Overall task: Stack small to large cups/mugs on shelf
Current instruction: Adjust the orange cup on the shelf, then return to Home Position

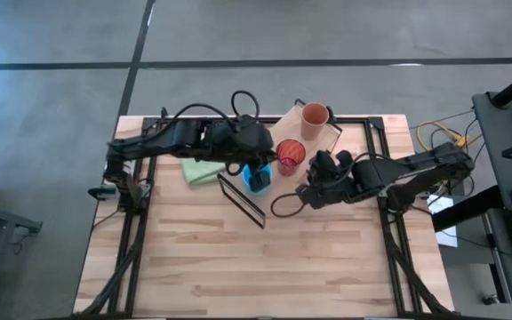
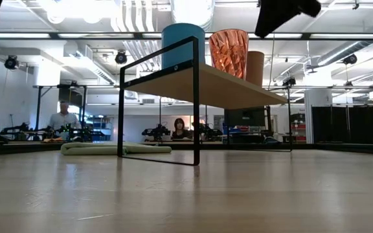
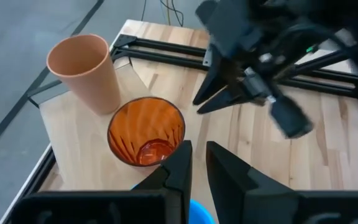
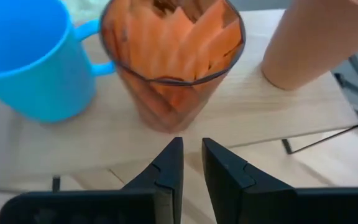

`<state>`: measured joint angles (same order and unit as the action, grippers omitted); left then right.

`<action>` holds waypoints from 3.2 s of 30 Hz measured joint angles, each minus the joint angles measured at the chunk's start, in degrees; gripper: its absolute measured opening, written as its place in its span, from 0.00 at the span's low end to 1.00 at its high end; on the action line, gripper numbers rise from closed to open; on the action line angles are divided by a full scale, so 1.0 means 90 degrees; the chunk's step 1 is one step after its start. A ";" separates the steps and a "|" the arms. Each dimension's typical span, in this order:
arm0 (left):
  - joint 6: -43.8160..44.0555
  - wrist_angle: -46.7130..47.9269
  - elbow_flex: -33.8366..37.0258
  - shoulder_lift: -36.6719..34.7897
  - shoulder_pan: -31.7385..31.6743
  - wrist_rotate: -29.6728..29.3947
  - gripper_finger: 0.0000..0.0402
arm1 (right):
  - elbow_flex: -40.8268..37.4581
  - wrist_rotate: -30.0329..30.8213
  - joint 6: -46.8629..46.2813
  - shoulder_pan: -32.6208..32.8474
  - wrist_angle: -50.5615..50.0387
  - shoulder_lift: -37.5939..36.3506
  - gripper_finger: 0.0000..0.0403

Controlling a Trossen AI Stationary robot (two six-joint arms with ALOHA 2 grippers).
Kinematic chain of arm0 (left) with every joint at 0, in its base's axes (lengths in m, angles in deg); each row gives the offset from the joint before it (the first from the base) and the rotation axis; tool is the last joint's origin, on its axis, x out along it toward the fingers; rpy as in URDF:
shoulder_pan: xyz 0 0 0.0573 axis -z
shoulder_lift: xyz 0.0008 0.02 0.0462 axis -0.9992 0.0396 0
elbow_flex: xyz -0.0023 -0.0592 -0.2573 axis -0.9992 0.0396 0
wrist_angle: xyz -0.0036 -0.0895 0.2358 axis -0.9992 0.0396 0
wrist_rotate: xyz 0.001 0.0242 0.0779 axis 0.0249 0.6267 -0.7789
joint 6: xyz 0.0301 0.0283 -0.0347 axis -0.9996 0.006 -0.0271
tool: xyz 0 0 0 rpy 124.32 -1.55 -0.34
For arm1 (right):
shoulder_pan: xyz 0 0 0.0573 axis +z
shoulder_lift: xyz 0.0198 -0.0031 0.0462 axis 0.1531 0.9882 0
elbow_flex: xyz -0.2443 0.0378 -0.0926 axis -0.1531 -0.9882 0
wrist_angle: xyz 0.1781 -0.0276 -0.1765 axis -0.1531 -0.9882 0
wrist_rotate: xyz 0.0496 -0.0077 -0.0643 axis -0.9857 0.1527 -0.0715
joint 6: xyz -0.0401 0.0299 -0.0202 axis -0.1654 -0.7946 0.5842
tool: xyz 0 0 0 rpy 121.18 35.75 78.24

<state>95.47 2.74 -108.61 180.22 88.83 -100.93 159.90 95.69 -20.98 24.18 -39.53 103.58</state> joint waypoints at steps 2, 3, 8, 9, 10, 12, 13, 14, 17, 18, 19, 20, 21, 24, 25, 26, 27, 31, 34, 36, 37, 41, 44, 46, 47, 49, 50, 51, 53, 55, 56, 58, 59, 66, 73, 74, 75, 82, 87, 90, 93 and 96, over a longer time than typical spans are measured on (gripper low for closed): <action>-0.0107 -0.0001 0.0000 -0.0036 -0.0002 -0.0002 0.08 | -0.0265 0.0000 -0.0060 -0.0084 0.0393 -0.0063 0.13; -0.0172 -0.0005 0.0001 -0.0042 -0.0002 -0.0001 0.08 | -0.0392 -0.0002 -0.0060 -0.0120 0.0675 -0.0098 0.13; -0.0283 0.0011 0.0034 -0.0090 -0.0002 0.0000 0.08 | -0.0907 -0.0212 0.0048 -0.0250 0.1804 -0.0188 0.13; -0.0363 0.0002 0.0042 -0.0102 -0.0002 0.0000 0.08 | -0.0954 -0.0216 0.0038 -0.0264 0.1844 -0.0192 0.13; -0.0451 0.0008 0.0044 -0.0108 -0.0002 0.0000 0.08 | -0.0985 -0.0213 0.0025 -0.0276 0.1858 -0.0195 0.13; -0.0528 0.0009 0.0044 -0.0108 -0.0002 0.0000 0.08 | -0.1010 -0.0155 0.0027 -0.0298 0.1886 -0.0208 0.13; -0.0535 0.0006 0.0044 -0.0108 -0.0002 0.0000 0.08 | -0.1013 -0.0133 0.0027 -0.0318 0.1884 -0.0211 0.13; -0.0540 0.0006 0.0044 -0.0108 -0.0002 0.0000 0.08 | -0.1015 -0.0120 0.0031 -0.0353 0.1887 -0.0213 0.13; -0.0544 0.0003 0.0051 -0.0108 -0.0022 0.0000 0.08 | -0.1040 0.0007 0.0069 -0.0459 0.1884 -0.0214 0.13; -0.0544 0.0005 0.0056 -0.0108 -0.0028 0.0001 0.08 | -0.1040 0.0035 0.0079 -0.0499 0.1890 -0.0214 0.13; -0.0546 0.0006 0.0058 -0.0108 -0.0033 0.0002 0.08 | -0.1040 0.0039 0.0083 -0.0557 0.1891 -0.0214 0.13; -0.0545 0.0006 0.0058 -0.0108 -0.0040 0.0000 0.08 | -0.1040 0.0041 0.0085 -0.0604 0.1889 -0.0214 0.13; -0.0545 0.0005 0.0058 -0.0108 -0.0041 0.0000 0.08 | -0.1040 0.0048 0.0103 -0.0642 0.1891 -0.0214 0.13; -0.0546 0.0003 0.0058 -0.0108 -0.0042 0.0000 0.08 | -0.1040 0.0058 0.0346 -0.0778 0.1898 -0.0214 0.13; -0.0547 0.0005 0.0058 -0.0108 -0.0043 0.0000 0.08 | -0.1040 0.0058 0.0400 -0.0829 0.1901 -0.0214 0.13; -0.0546 0.0004 0.0061 -0.0108 -0.0044 -0.0002 0.08 | -0.1040 0.0058 0.0428 -0.0884 0.1904 -0.0214 0.13; -0.0546 0.0004 0.0061 -0.0108 -0.0052 -0.0006 0.08 | -0.1040 0.0058 0.0477 -0.0940 0.1905 -0.0214 0.13; -0.0544 0.0003 0.0061 -0.0108 -0.0072 -0.0015 0.08 | -0.1040 0.0057 0.0634 -0.1113 0.1913 -0.0218 0.13; -0.0544 0.0003 0.0061 -0.0105 -0.0084 -0.0015 0.08 | -0.1040 -0.0131 0.0646 -0.1130 0.1914 -0.0243 0.13; -0.0544 0.0003 0.0061 -0.0105 -0.0099 -0.0017 0.08 | -0.1040 -0.0268 0.0615 -0.1088 0.1915 -0.0283 0.13; -0.0544 0.0004 0.0061 -0.0105 -0.0114 -0.0017 0.08 | -0.1040 -0.0326 0.0567 -0.1046 0.1910 -0.0314 0.13; -0.0545 0.0010 0.0061 -0.0105 -0.0171 -0.0036 0.08 | -0.1023 -0.0350 0.0435 -0.0826 0.1846 -0.0531 0.13; -0.0544 0.0183 0.0057 -0.0106 -0.0221 -0.0046 0.08 | -0.0881 -0.0350 0.0504 -0.0645 0.1606 -0.0776 0.13; -0.0542 0.0390 0.0044 -0.0135 -0.0242 -0.0046 0.08 | -0.0764 -0.0349 0.0522 -0.0510 0.1359 -0.0992 0.13; -0.0534 0.0458 0.0046 -0.0187 -0.0247 -0.0046 0.08 | -0.0702 -0.0347 0.0533 -0.0440 0.1228 -0.1102 0.13; -0.0526 0.0622 0.0053 -0.0341 -0.0243 -0.0046 0.08 | -0.0578 -0.0347 0.0659 -0.0291 0.0955 -0.1358 0.13; -0.0525 0.0687 0.0057 -0.0438 -0.0242 -0.0046 0.08 | -0.0505 -0.0349 0.0736 -0.0211 0.0853 -0.1502 0.13; -0.0526 0.0685 0.0058 -0.0523 -0.0242 -0.0046 0.08 | -0.0433 -0.0350 0.0801 -0.0128 0.0771 -0.1633 0.13; -0.0527 0.0718 0.0058 -0.0710 -0.0240 -0.0046 0.08 | -0.0322 -0.0350 0.0930 0.0032 0.0682 -0.1934 0.13; -0.0527 0.0784 0.0063 -0.0885 -0.0242 -0.0046 0.08 | -0.0261 -0.0350 0.1057 0.0157 0.0671 -0.2206 0.13; -0.0526 0.0884 0.0069 -0.0985 -0.0241 -0.0045 0.08 | -0.0242 -0.0352 0.1103 0.0204 0.0672 -0.2355 0.13; -0.0522 0.1024 0.0069 -0.1173 -0.0240 -0.0046 0.08 | -0.0208 -0.0347 0.1223 0.0262 0.0681 -0.2615 0.13; -0.0513 0.1062 0.0072 -0.1280 -0.0240 -0.0045 0.08 | -0.0202 -0.0347 0.1248 0.0267 0.0686 -0.2749 0.13; -0.0201 0.1153 0.0214 -0.1793 -0.0240 -0.0044 0.08 | -0.0213 -0.0453 0.1161 0.0267 0.0546 -0.3549 0.13; 0.0937 0.1049 0.0267 -0.2124 -0.0214 -0.0044 0.08 | -0.0408 -0.0963 0.2655 0.0378 0.1776 -0.3702 0.13; 0.1039 0.0987 0.0267 -0.2177 -0.0178 -0.0046 0.08 | -0.0521 -0.1054 0.2966 0.0418 0.2296 -0.3664 0.13; 0.1137 0.0921 0.0270 -0.2225 -0.0138 -0.0046 0.08 | -0.0657 -0.1197 0.3363 0.0453 0.2902 -0.3617 0.13; 0.0948 0.0012 0.0307 -0.2374 0.0127 -0.0044 0.08 | -0.1312 -0.2275 0.5322 0.0484 0.5691 -0.3174 0.13; 0.0847 -0.0281 0.0672 -0.2476 0.0190 -0.0046 0.08 | -0.1312 -0.2210 0.5445 0.0212 0.5497 -0.3406 0.13; 0.0859 -0.0481 0.1131 -0.2639 0.0186 -0.0057 0.08 | -0.1382 -0.2255 0.5482 0.0073 0.5447 -0.3622 0.13; 0.1030 -0.0829 0.1748 -0.2946 0.0183 -0.0058 0.08 | -0.1585 -0.2280 0.5350 0.0015 0.5369 -0.3853 0.13; 0.1184 -0.1250 0.2461 -0.3431 0.0183 -0.0061 0.08 | -0.1972 -0.2278 0.5200 -0.0014 0.5516 -0.4073 0.13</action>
<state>106.12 -8.52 -86.46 149.34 90.47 -101.48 142.15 75.19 25.82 24.06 10.11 66.93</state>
